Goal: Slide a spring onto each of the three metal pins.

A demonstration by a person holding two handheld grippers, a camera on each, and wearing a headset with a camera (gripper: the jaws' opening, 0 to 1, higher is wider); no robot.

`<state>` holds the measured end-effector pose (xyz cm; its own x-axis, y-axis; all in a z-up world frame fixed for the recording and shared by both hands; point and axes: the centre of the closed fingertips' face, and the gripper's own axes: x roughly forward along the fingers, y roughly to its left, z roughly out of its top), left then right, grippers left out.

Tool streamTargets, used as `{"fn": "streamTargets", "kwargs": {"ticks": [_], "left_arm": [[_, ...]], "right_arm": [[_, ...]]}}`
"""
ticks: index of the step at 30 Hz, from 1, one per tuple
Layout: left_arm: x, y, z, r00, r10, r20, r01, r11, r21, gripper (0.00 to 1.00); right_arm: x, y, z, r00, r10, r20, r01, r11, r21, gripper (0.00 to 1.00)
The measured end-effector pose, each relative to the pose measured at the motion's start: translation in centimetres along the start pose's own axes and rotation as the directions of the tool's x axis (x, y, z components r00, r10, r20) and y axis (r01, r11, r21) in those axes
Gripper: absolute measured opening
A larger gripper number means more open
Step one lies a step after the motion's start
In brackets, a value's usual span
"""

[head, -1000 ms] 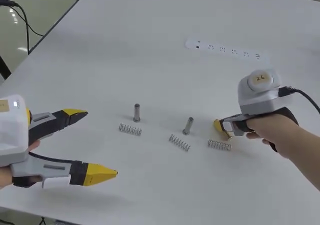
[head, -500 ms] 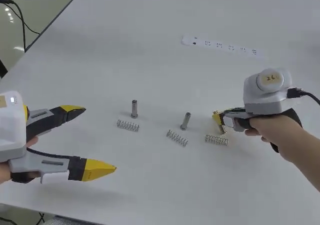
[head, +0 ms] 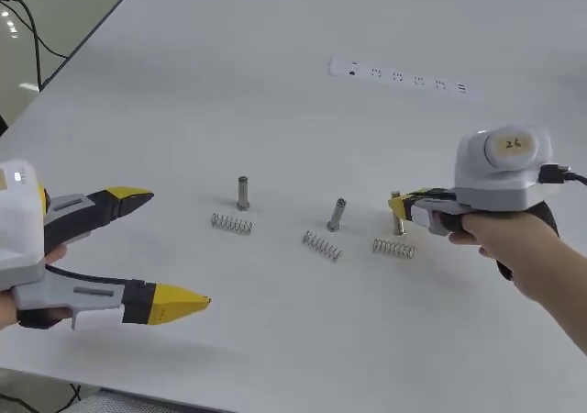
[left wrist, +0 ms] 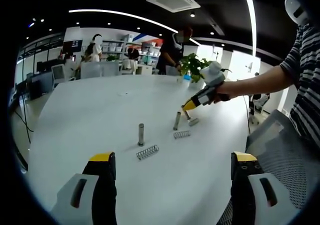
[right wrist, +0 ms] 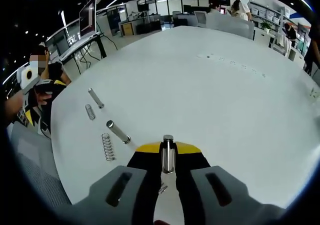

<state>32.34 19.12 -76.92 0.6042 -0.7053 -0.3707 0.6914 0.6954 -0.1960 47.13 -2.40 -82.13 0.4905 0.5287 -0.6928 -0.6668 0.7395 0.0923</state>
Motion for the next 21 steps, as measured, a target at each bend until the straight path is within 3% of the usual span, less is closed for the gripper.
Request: {"fn": "streamTargets", "kwargs": {"ticks": [10, 21], "left_arm": [[0.1, 0.0, -0.1, 1.0000, 0.000, -0.001, 0.000, 1.000, 0.000, 0.95], [0.5, -0.5, 0.0, 0.9999, -0.012, -0.005, 0.012, 1.000, 0.004, 0.95]], "right_arm": [[-0.8, 0.4, -0.1, 0.9991, -0.006, 0.042, 0.006, 1.000, -0.009, 0.10], [-1.6, 0.3, -0.8, 0.9989, -0.015, 0.045, 0.016, 1.000, -0.022, 0.11]]}}
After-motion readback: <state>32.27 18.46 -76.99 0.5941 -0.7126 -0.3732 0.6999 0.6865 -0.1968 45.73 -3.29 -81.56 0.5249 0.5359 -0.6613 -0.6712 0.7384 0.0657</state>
